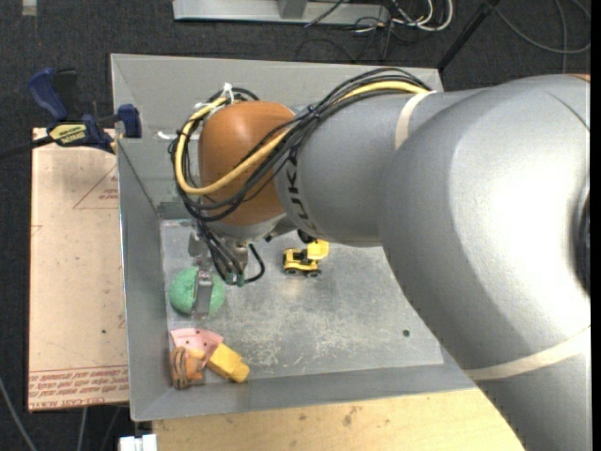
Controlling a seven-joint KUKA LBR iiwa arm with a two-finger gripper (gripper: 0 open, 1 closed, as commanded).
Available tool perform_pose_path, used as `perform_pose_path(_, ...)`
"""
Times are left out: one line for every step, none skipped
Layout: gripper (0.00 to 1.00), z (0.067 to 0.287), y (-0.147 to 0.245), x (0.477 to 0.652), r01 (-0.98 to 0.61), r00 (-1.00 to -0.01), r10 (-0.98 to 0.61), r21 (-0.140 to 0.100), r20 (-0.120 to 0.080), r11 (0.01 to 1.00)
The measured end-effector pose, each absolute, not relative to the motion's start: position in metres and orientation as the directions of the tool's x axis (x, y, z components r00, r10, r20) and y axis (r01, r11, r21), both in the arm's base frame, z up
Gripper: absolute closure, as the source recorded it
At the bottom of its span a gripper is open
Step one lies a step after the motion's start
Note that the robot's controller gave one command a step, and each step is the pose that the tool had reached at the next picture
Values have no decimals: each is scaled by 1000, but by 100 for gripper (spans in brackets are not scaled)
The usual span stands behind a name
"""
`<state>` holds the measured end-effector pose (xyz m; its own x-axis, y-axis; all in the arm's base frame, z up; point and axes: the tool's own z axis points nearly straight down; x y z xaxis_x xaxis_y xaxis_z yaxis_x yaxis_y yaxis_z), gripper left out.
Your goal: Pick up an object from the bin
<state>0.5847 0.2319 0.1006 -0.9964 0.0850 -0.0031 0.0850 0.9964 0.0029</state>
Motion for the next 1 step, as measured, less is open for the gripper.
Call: perform_pose_path(100,76,232,578,-345,-939,-345,2,-2,939)
